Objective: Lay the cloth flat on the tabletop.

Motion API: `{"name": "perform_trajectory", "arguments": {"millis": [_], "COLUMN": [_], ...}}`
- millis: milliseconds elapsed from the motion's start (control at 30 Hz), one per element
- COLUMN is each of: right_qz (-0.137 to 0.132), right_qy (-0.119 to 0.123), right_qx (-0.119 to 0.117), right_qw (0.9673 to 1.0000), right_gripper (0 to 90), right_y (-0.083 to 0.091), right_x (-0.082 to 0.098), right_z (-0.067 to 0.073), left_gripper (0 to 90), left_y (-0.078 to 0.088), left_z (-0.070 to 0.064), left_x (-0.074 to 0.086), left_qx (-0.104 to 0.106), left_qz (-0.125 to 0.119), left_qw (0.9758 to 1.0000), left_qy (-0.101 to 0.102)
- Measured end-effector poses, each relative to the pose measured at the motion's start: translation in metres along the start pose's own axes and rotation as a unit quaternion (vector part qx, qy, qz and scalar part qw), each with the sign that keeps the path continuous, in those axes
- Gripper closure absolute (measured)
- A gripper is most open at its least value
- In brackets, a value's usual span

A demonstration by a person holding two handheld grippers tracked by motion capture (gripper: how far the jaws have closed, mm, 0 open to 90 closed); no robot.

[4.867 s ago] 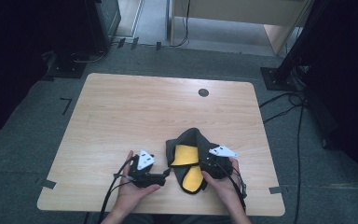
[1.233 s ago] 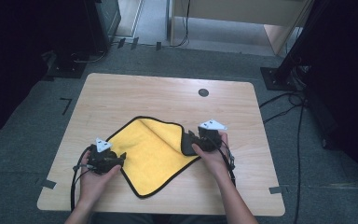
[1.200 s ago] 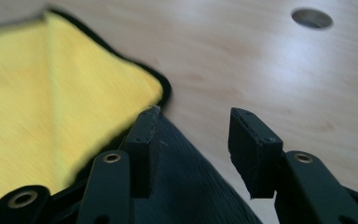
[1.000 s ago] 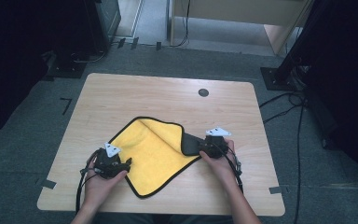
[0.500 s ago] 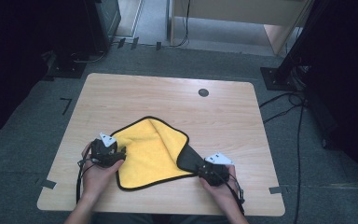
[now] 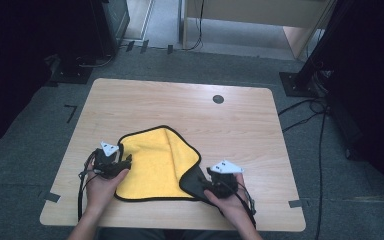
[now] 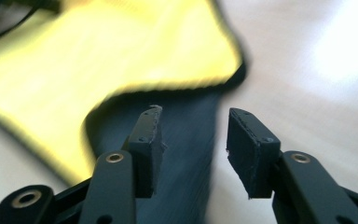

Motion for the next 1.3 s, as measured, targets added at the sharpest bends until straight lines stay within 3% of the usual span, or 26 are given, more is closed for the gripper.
{"name": "perform_trajectory", "arguments": {"millis": [33,100,200,267,333,400,467,533,600,700,733,767,800,833,867,900,933,967,1000,1033,1100,1133,1167,1200,1233,1300], "right_qz": [-0.006,-0.001,0.022,0.041,0.037,0.041,0.034,0.020,0.001,-0.024,-0.024,-0.030,-0.055,-0.062,-0.062,-0.075,-0.075,-0.067,-0.067,-0.048,-0.034,-0.034,-0.016,-0.016,-0.005,-0.001], "right_qy": [-0.025,-0.057,-0.086,-0.088,-0.080,-0.057,-0.052,-0.061,-0.072,-0.084,-0.084,-0.091,-0.128,-0.141,-0.141,-0.144,-0.144,-0.120,-0.120,-0.098,-0.090,-0.090,-0.073,-0.073,-0.057,-0.053], "right_qx": [0.021,0.024,0.024,0.032,0.027,0.025,0.034,0.058,0.095,0.163,0.163,0.182,0.193,0.183,0.183,0.152,0.152,0.123,0.123,0.107,0.085,0.085,0.059,0.059,0.054,0.048], "right_qw": [0.9994,0.9981,0.9958,0.9947,0.9958,0.9972,0.9975,0.9963,0.9928,0.9829,0.9829,0.9787,0.9713,0.9709,0.9709,0.9751,0.9751,0.9828,0.9828,0.9882,0.9918,0.9918,0.9954,0.9954,0.9969,0.9974], "right_gripper": [57.2,56.7,56.8,62.8,74.2,82.1,85.3,86.6,87.3,87.3,87.3,86.9,76.7,75.2,75.2,71.2,71.2,68.0,68.0,64.0,60.9,60.9,54.3,54.3,46.2,42.5], "right_y": [-0.013,-0.029,-0.054,-0.066,-0.068,-0.068,-0.065,-0.061,-0.055,-0.048,-0.048,-0.045,-0.037,-0.034,-0.034,-0.025,-0.025,-0.021,-0.021,-0.018,-0.015,-0.015,-0.009,-0.009,-0.001,0.004], "right_x": [-0.013,-0.022,-0.026,-0.023,-0.023,-0.025,-0.030,-0.038,-0.049,-0.067,-0.067,-0.072,-0.078,-0.080,-0.080,-0.083,-0.083,-0.080,-0.080,-0.072,-0.060,-0.060,-0.041,-0.041,-0.023,-0.014], "right_z": [-0.009,-0.018,-0.024,-0.024,-0.022,-0.023,-0.031,-0.047,-0.071,-0.109,-0.109,-0.120,-0.137,-0.140,-0.140,-0.136,-0.136,-0.124,-0.124,-0.110,-0.098,-0.098,-0.082,-0.082,-0.068,-0.062], "left_gripper": [26.7,26.7,26.7,26.7,26.7,26.7,26.7,26.7,26.7,26.7,26.7,26.7,26.7,26.7,26.8,26.7,26.6,26.4,26.2,25.9,25.3,25.3,25.2,25.2,25.2,25.2], "left_y": [0.001,0.001,0.003,0.004,0.005,0.007,0.007,0.008,0.009,0.009,0.009,0.009,0.009,0.009,0.009,0.009,0.009,0.010,0.010,0.012,0.013,0.015,0.019,0.019,0.025,0.028], "left_z": [-0.002,-0.004,-0.004,-0.004,-0.003,-0.004,-0.003,-0.002,-0.001,-0.001,-0.001,-0.001,0.000,0.001,0.001,0.003,0.003,0.006,0.006,0.006,0.006,0.005,0.002,0.002,0.001,-0.001], "left_x": [0.001,0.001,0.003,0.004,0.006,0.007,0.007,0.007,0.007,0.008,0.008,0.008,0.008,0.007,0.007,0.007,0.007,0.007,0.007,0.007,0.007,0.008,0.011,0.011,0.014,0.015], "left_qx": [-0.006,-0.012,-0.009,-0.004,0.001,0.004,0.006,0.012,0.015,0.016,0.016,0.017,0.019,0.022,0.022,0.026,0.026,0.028,0.028,0.036,0.038,0.043,0.047,0.047,0.052,0.056], "left_qz": [-0.003,-0.007,-0.007,-0.006,-0.004,-0.003,-0.002,0.002,0.005,0.005,0.005,0.005,0.005,0.006,0.006,0.006,0.006,0.007,0.007,0.008,0.010,0.012,0.015,0.015,0.015,0.015], "left_qw": [1.0000,0.9999,0.9999,0.9999,1.0000,1.0000,0.9999,0.9999,0.9999,0.9998,0.9998,0.9998,0.9998,0.9997,0.9997,0.9996,0.9996,0.9995,0.9995,0.9992,0.9991,0.9989,0.9988,0.9988,0.9985,0.9983], "left_qy": [-0.004,-0.009,-0.012,-0.009,-0.008,-0.007,-0.009,-0.008,-0.007,-0.008,-0.008,-0.008,-0.009,-0.009,-0.009,0.001,0.001,0.013,0.013,0.015,0.013,0.013,0.007,0.007,0.002,0.001]}}
Point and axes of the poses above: each handheld gripper's, and its own axes: y roughly backward along the jaws, x roughly out of its underside, z roughly to its left, the point moved 1 cm from there along -y, roughly forward along the jaws, and after that the axes turned 3 degrees about -y, right-handed, at the moved point
